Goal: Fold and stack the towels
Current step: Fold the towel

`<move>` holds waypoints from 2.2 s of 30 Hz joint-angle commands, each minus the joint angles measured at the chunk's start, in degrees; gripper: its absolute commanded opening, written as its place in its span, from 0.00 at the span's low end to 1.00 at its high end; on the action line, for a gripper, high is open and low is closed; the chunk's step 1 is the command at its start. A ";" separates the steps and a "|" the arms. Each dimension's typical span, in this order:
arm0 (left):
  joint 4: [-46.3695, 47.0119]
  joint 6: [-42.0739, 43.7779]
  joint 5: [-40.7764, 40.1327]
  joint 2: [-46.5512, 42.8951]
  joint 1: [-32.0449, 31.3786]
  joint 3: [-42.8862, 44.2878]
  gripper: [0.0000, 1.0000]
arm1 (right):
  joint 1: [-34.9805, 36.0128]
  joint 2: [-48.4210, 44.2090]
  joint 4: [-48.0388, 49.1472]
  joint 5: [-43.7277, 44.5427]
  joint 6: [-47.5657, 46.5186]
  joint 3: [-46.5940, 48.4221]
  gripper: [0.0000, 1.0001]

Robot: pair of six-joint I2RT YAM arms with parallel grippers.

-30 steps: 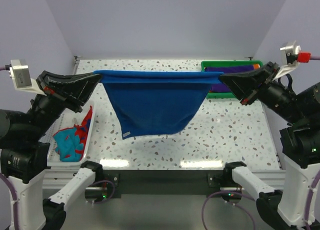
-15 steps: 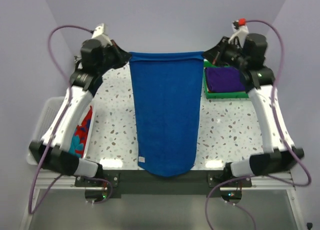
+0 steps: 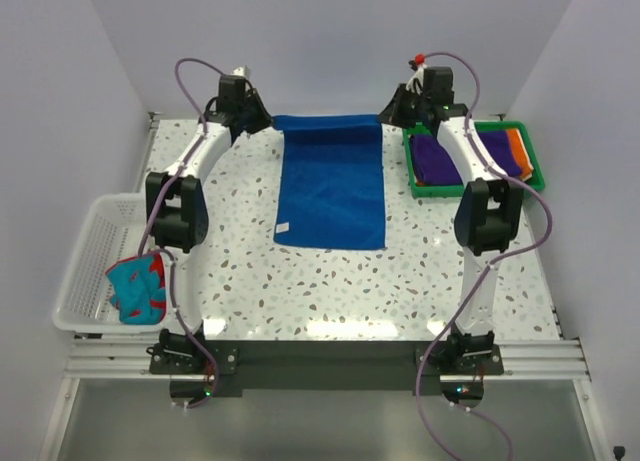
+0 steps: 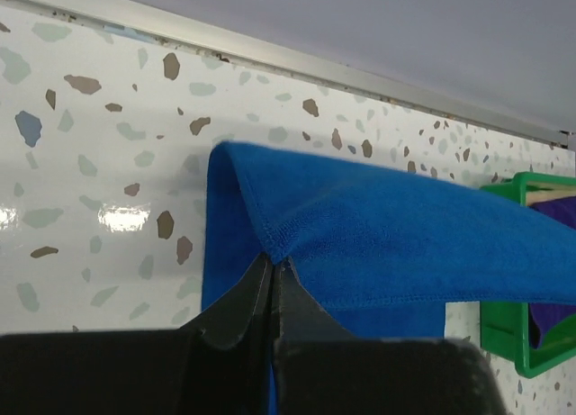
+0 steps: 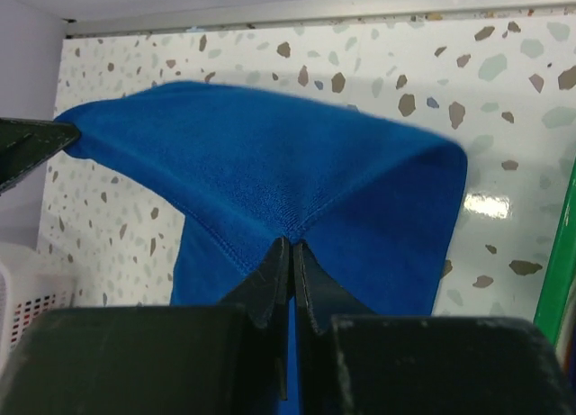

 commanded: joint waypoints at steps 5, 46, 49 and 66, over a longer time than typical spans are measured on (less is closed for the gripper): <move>3.62 -1.49 10.18 -6.08 1.32 -8.46 0.00 | -0.85 -3.65 -2.44 -1.65 -0.29 -4.72 0.00; -4.74 2.73 6.85 -27.56 -7.46 -50.31 0.06 | 0.46 -26.96 -3.96 -0.25 -0.20 -53.68 0.00; -2.53 2.81 4.40 -25.98 -7.56 -53.74 0.03 | 1.96 -25.64 0.44 1.16 0.15 -58.09 0.00; -10.78 5.10 0.17 -24.49 -5.36 -39.00 0.00 | 2.40 -26.69 -5.07 4.68 0.59 -49.70 0.00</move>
